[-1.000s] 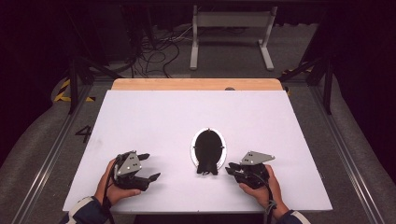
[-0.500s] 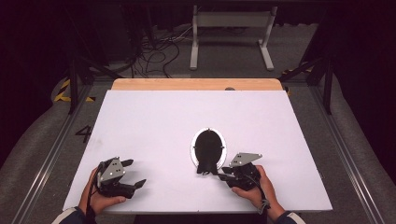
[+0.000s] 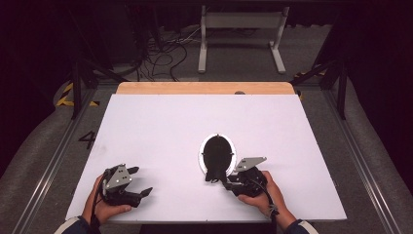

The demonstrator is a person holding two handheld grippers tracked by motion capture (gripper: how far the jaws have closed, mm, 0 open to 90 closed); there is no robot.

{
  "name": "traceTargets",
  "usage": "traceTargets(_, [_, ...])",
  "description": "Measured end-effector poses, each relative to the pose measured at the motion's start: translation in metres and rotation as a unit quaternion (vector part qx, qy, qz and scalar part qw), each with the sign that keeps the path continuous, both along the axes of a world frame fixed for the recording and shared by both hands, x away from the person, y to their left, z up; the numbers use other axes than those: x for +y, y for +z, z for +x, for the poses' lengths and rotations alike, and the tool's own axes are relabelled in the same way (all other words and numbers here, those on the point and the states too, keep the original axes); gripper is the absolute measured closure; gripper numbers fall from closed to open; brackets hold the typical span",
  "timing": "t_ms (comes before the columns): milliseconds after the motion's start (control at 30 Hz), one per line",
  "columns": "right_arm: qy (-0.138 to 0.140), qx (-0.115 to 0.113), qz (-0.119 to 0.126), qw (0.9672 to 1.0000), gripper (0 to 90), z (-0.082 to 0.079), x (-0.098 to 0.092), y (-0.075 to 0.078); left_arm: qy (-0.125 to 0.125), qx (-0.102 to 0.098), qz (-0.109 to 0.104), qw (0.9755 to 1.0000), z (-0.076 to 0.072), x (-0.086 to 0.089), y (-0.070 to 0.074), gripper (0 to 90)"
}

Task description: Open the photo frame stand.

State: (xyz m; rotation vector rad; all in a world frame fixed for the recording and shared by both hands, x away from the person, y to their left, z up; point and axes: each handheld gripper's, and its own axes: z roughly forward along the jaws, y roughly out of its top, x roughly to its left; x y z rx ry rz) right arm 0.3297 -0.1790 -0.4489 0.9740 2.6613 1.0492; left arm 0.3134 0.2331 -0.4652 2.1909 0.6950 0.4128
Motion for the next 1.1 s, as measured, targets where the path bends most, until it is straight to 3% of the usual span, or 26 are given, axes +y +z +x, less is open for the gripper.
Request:
traceTargets(267, [-0.015,0.032,0.045,0.9984,64.4,0.008,-0.004,-0.003,-0.003,0.012,-0.007,0.9999,0.001,-0.003,0.000,15.5])
traceTargets(467, [-0.031,0.056,0.092,0.9937,60.0,0.013,-0.008,-0.003,-0.009,0.017,-0.014,0.9997,0.002,-0.009,0.000,15.4])
traceTargets(567, [-0.048,0.088,0.134,0.9859,57.5,0.018,-0.011,-0.005,-0.010,0.019,-0.007,0.9997,0.003,-0.011,-0.001,15.4])
traceTargets(633, [-0.050,0.100,0.153,0.9819,58.8,0.020,-0.010,-0.006,-0.012,0.019,-0.005,0.9997,0.002,-0.012,-0.001,15.3])
traceTargets(733, [-0.057,0.121,0.187,0.9733,58.6,0.025,-0.010,-0.008,-0.011,0.019,-0.002,0.9998,0.002,-0.013,-0.001,15.1])
traceTargets(767, [-0.064,0.131,0.202,0.9685,57.6,0.027,-0.011,-0.009,-0.010,0.020,-0.003,0.9997,0.003,-0.014,-0.002,15.1])
traceTargets(800, [-0.081,0.152,0.224,0.9593,57.4,0.031,-0.012,-0.011,-0.009,0.021,-0.004,0.9997,0.003,-0.014,-0.002,15.1])
traceTargets(867, [-0.094,0.175,0.245,0.9489,55.9,0.034,-0.012,-0.013,-0.008,0.022,-0.006,0.9997,0.006,-0.017,-0.002,15.8])
traceTargets(933, [-0.103,0.186,0.256,0.9430,53.5,0.038,-0.011,-0.015,-0.012,0.017,-0.005,0.9998,0.009,-0.021,-0.001,15.8])
traceTargets(967, [-0.107,0.195,0.267,0.9378,53.0,0.040,-0.012,-0.016,-0.015,0.018,-0.005,0.9997,0.010,-0.023,0.000,16.0])
traceTargets(1000, [-0.107,0.195,0.267,0.9378,53.0,0.040,-0.012,-0.016,-0.015,0.018,-0.005,0.9997,0.010,-0.023,0.000,16.0])
traceTargets(1033, [-0.110,0.205,0.280,0.9316,52.4,0.044,-0.013,-0.018,-0.017,0.015,-0.002,0.9997,0.014,-0.028,0.000,16.0])
traceTargets(1100, [-0.110,0.207,0.282,0.9304,52.1,0.044,-0.013,-0.018,-0.018,0.014,-0.001,0.9997,0.016,-0.031,0.000,16.0])
